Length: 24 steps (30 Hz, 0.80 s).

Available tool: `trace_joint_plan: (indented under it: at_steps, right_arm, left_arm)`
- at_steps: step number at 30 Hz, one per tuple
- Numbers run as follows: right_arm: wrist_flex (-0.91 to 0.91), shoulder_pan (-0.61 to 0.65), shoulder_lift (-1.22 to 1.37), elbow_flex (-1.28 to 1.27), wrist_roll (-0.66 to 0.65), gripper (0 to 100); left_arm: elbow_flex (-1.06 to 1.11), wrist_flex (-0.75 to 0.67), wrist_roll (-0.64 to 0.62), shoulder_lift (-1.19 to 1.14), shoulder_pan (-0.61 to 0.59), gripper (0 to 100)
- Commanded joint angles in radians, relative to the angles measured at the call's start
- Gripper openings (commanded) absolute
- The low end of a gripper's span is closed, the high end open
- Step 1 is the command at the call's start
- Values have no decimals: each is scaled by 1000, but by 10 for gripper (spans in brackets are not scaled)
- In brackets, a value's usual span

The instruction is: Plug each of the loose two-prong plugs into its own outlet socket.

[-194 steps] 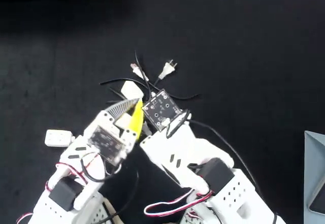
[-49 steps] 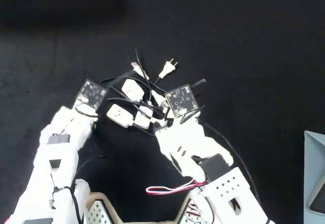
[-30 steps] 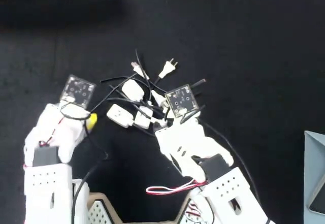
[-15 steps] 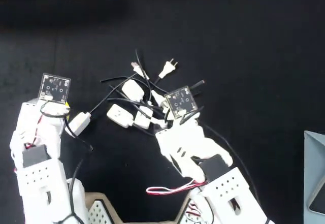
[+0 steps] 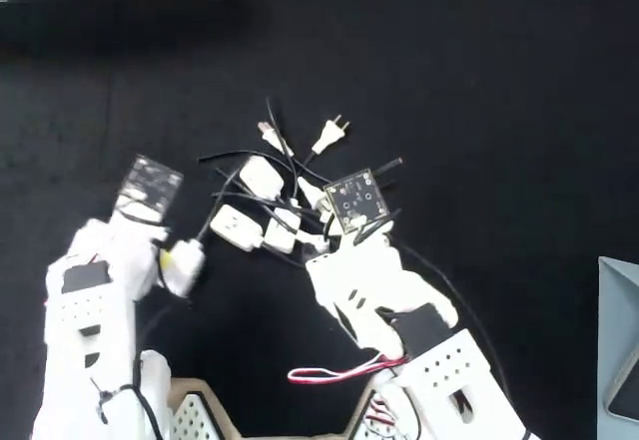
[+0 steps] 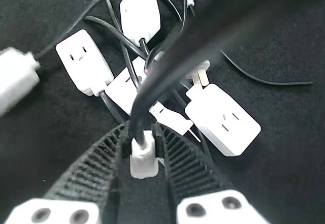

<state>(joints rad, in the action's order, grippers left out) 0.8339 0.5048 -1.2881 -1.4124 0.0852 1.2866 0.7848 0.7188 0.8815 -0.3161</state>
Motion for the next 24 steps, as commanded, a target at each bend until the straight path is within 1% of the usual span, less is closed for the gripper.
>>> trace_joint_plan:
  at_steps: [1, 3, 5, 8, 11, 13, 16, 18, 21, 23, 24]
  right_arm:
    - [-18, -17, -15, 8, 3, 13]
    - [-18, -17, -15, 8, 3, 13]
    - [-18, -17, -15, 8, 3, 13]
    - [-18, -18, -13, 8, 3, 13]
    - [-17, -55, -15, 22, 0, 14]
    - [-3, -63, -7, 51, -23, 14]
    - [54, -54, -7, 102, -72, 14]
    - [77, -38, -7, 124, -78, 14]
    - [74, -37, -7, 127, -77, 14]
    - [75, -37, -7, 125, -75, 14]
    - [78, -37, -7, 125, -75, 14]
  left_arm:
    - [-76, 178, 0, 74, 96, 243]
    - [-93, 229, -25, 137, 117, 243]
    - [-101, 239, -61, 201, 114, 243]
    - [-90, 252, -72, 285, 114, 244]
    - [-94, 308, -77, 353, 108, 253]
    - [-104, 334, -103, 397, 67, 263]
    - [-104, 341, -186, 479, -27, 268]
    - [-91, 379, -184, 514, -50, 268]
    - [-84, 466, -189, 551, -7, 270]
    - [-82, 519, -204, 548, 47, 311]
    - [-81, 532, -236, 539, 74, 334]
